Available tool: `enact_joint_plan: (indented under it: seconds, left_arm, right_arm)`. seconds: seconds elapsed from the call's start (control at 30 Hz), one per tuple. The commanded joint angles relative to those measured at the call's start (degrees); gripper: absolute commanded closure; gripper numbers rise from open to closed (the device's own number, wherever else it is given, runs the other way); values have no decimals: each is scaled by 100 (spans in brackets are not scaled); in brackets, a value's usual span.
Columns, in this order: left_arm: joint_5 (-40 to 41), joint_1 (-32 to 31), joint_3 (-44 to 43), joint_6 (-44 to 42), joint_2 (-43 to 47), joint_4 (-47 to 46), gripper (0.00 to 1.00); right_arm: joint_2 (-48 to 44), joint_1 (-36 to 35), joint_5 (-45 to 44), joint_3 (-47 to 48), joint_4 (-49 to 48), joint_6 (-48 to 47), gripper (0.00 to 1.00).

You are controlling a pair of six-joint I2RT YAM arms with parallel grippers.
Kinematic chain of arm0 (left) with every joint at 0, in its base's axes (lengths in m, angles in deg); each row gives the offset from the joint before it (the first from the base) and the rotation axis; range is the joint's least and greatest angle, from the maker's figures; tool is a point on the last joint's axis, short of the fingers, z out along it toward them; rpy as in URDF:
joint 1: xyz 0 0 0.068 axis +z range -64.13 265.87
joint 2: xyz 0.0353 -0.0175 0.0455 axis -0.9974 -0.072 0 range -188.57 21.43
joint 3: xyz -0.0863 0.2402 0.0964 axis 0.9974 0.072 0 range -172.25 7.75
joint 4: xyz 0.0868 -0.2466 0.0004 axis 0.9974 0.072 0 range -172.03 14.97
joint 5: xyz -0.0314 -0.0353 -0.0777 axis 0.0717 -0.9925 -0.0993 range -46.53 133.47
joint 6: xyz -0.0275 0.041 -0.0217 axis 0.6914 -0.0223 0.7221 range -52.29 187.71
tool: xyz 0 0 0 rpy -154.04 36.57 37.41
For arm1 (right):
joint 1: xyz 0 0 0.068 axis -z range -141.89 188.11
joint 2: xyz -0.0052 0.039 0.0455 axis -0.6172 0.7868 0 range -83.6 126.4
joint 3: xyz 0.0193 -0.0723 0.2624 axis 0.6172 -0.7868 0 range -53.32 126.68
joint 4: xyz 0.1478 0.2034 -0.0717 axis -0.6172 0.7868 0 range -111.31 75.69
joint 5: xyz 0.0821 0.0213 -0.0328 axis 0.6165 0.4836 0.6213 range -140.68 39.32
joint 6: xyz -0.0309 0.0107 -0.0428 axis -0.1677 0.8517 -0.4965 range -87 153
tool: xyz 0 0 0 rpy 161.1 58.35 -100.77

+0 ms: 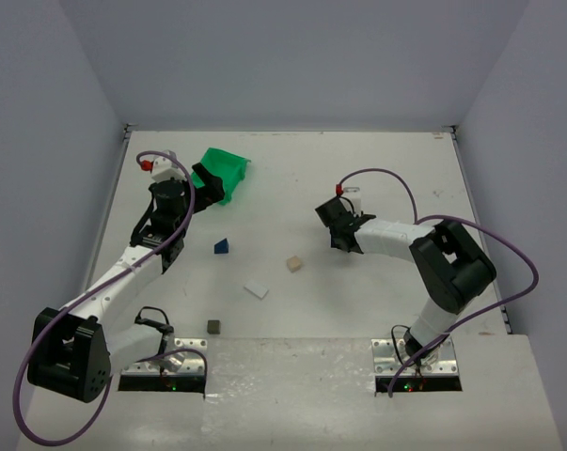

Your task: Build the wood block tower

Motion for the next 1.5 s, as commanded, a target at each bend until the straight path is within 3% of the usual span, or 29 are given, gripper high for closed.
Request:
enact_joint_plan:
  seconds: [0.0, 0.17, 0.4, 0.53, 0.63, 0.8, 1.1, 1.47]
  left_arm:
    - [-16, -61, -230, 2, -1, -303, 0]
    - [-25, -78, -230, -4, 5, -303, 0]
    - [-31, -87, -230, -22, 5, -303, 0]
    - [-33, -96, -230, -34, 14, -303, 0]
    - [-16, -98, -238, -41, 16, -303, 0]
    - [1, -105, -221, -56, 23, -303, 0]
    - [60, -105, -235, -74, 20, -303, 0]
    - [65, -105, -258, -68, -39, -310, 0]
  right_arm:
    - [-217, 23, -111, 108, 49, 116, 59]
    - [-298, 20, -141, 108, 102, 140, 57]
    - [-501, 20, -35, 152, 134, 99, 45]
    - [-675, 29, -6, 152, 128, 8, 30]
    - [-742, 53, -26, 143, 137, -71, 2]
    - [-733, 367, 312, 126, 137, -87, 1]
    - [-233, 1006, 1732, 278, 44, -428, 1]
    - [0, 1101, 1518, 255, -48, -465, 6]
